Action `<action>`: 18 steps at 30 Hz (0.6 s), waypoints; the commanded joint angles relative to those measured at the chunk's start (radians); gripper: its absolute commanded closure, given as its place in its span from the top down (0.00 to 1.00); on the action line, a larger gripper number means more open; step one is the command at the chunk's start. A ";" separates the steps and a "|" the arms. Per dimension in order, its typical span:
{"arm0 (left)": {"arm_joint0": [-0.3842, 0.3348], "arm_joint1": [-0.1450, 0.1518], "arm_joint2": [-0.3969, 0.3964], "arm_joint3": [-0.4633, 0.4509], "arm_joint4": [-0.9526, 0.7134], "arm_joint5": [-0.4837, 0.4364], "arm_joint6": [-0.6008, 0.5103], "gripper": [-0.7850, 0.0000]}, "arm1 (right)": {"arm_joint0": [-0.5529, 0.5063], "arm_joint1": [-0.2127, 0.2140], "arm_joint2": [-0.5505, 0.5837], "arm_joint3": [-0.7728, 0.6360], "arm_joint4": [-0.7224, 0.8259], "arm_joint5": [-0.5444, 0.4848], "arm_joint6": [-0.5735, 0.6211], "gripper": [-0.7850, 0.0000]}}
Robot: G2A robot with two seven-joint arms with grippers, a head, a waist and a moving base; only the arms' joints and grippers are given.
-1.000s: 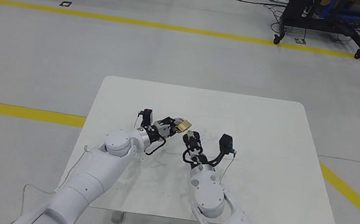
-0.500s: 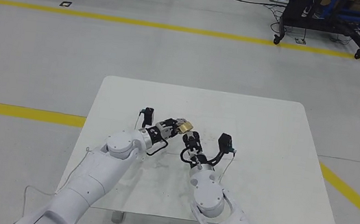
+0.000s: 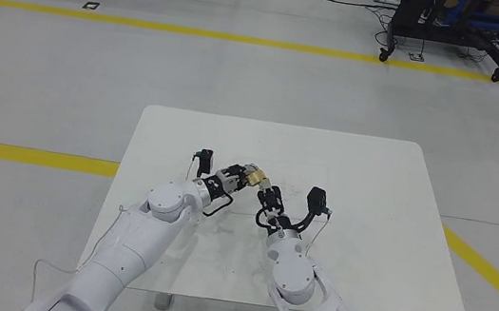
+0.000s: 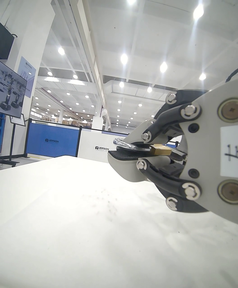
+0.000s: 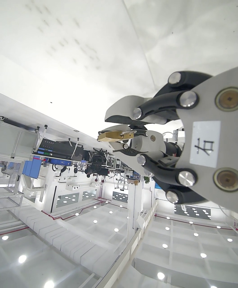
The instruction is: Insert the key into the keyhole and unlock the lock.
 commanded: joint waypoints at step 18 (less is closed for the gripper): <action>0.002 -0.007 -0.009 0.002 0.023 0.005 -0.015 0.00 | 0.004 -0.011 0.017 0.015 -0.003 0.012 0.034 0.00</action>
